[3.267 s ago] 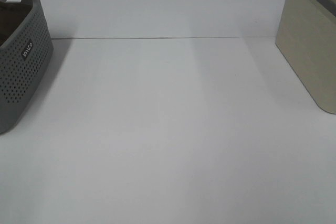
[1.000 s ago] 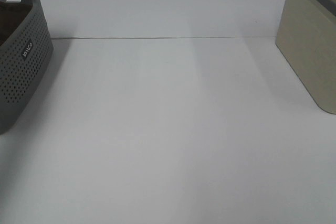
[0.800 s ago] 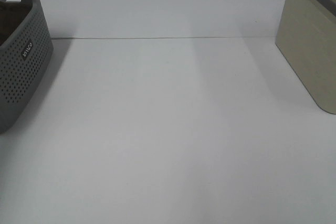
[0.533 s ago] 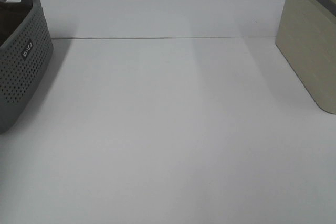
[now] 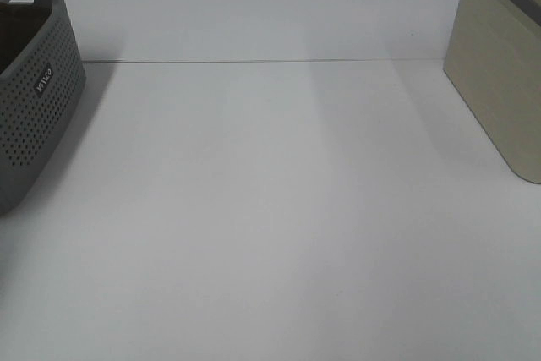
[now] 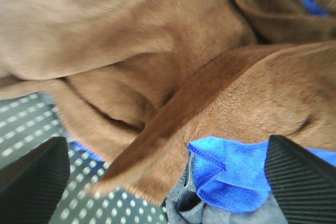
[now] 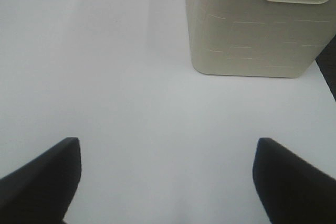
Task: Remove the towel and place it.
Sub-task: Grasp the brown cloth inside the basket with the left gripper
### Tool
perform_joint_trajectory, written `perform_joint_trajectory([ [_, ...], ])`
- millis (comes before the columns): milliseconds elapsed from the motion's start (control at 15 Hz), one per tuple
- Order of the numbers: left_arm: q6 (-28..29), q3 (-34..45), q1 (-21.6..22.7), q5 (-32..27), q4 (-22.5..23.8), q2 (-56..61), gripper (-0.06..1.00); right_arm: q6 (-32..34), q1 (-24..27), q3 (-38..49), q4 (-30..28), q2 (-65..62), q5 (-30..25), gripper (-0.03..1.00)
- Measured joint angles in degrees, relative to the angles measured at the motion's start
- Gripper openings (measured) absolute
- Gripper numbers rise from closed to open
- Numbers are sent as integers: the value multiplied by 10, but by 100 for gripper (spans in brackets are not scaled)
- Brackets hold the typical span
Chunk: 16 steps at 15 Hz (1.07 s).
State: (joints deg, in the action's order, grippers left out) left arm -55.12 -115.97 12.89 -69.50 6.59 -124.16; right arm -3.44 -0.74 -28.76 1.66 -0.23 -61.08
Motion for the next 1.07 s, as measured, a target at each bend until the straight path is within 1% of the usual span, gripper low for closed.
perform_joint_trajectory([
  [133, -16, 0, 0, 0, 11, -28, 93, 0, 0, 0, 0, 0, 0, 85],
  [267, -23, -7, 0, 0, 11, -53, 92, 0, 0, 0, 0, 0, 0, 85],
  [333, -23, -12, 0, 1, 11, -57, 91, 0, 0, 0, 0, 0, 0, 85],
  [400, -23, -18, 0, 1, 11, -58, 86, 0, 0, 0, 0, 0, 0, 85],
  [467, -17, -38, 0, 0, 11, -58, 68, 0, 0, 0, 0, 0, 0, 85],
  [533, -11, -41, 0, 0, 11, -58, 49, 0, 0, 0, 0, 0, 0, 85],
  [600, 8, -42, 0, 0, 18, -58, 32, 0, 0, 0, 0, 0, 0, 85],
  [667, 23, -39, 0, 0, 29, -58, 19, 0, 0, 0, 0, 0, 0, 85],
  [733, 29, -27, 0, 1, 45, -58, 12, 0, 0, 0, 0, 0, 0, 85],
  [800, 30, -13, 0, 0, 58, -58, 9, 0, 0, 0, 0, 0, 0, 85],
  [933, 31, -5, 0, -2, 78, -58, 8, 0, 0, 0, 0, 0, 0, 85],
  [1067, 33, -5, 0, -2, 83, -58, 8, 0, 0, 0, 0, 0, 0, 85],
])
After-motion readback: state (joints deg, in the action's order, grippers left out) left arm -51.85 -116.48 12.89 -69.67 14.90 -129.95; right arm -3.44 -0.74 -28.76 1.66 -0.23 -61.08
